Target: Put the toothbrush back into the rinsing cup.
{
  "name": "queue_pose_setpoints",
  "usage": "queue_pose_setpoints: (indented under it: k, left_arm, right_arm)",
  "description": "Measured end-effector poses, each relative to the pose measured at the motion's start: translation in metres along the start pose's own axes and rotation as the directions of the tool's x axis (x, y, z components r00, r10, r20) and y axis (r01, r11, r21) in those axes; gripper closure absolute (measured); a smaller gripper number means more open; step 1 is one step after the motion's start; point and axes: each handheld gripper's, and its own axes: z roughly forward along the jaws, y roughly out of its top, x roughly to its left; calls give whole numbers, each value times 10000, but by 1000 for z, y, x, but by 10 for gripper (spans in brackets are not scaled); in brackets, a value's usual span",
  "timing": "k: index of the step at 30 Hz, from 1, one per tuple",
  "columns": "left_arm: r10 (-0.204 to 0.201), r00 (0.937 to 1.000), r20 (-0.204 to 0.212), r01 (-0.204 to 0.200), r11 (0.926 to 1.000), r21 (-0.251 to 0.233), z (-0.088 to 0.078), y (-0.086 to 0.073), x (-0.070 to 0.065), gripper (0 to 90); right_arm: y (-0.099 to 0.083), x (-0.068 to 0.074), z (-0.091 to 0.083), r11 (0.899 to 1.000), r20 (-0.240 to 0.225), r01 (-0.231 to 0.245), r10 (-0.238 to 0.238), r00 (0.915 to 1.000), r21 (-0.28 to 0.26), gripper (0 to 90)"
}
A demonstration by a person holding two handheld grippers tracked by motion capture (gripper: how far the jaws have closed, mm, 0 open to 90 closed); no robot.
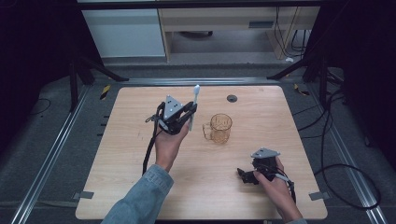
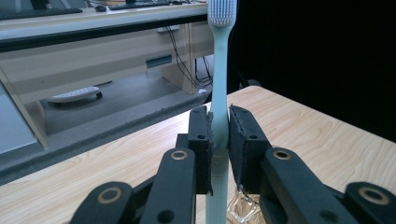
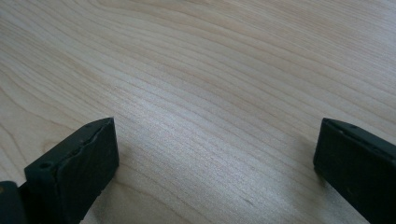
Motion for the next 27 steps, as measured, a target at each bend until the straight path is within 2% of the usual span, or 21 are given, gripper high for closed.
queue_pose_setpoints:
  k: [1, 8, 15, 24, 25, 26, 27]
  left_arm:
    - [-111, 9999, 29, 111, 9999, -49, 1, 0, -1, 788]
    - [-90, 9999, 73, 90, 10000, -11, 2, 0, -3, 789]
    - [-141, 9998, 137, 144, 9997, -207, 5, 1, -4, 788]
    - [-223, 9996, 156, 235, 9963, -827, 6, 3, -6, 789]
    - [-170, 9997, 164, 184, 9958, -892, 6, 3, -6, 788]
    - [-205, 9996, 187, 222, 9954, -928, 6, 3, -6, 788]
    - [-197, 9995, 228, 220, 9941, -1065, 6, 3, -7, 788]
  right_arm:
    - [0, 0, 0, 10000, -1, 4, -4, 10000, -4, 4]
    - [0, 0, 0, 10000, -3, 2, -2, 10000, -3, 4]
    - [0, 0, 0, 10000, -5, 1, -1, 10000, -2, 4]
    - [0, 0, 0, 10000, -28, 7, -7, 10000, -5, 4]
    - [1, 1, -1, 9998, -138, -185, 185, 9997, 60, 4]
    - [0, 0, 0, 10000, -28, 17, -17, 10000, -4, 4]
    - [1, 1, -1, 9998, -141, -173, 174, 9997, 59, 4]
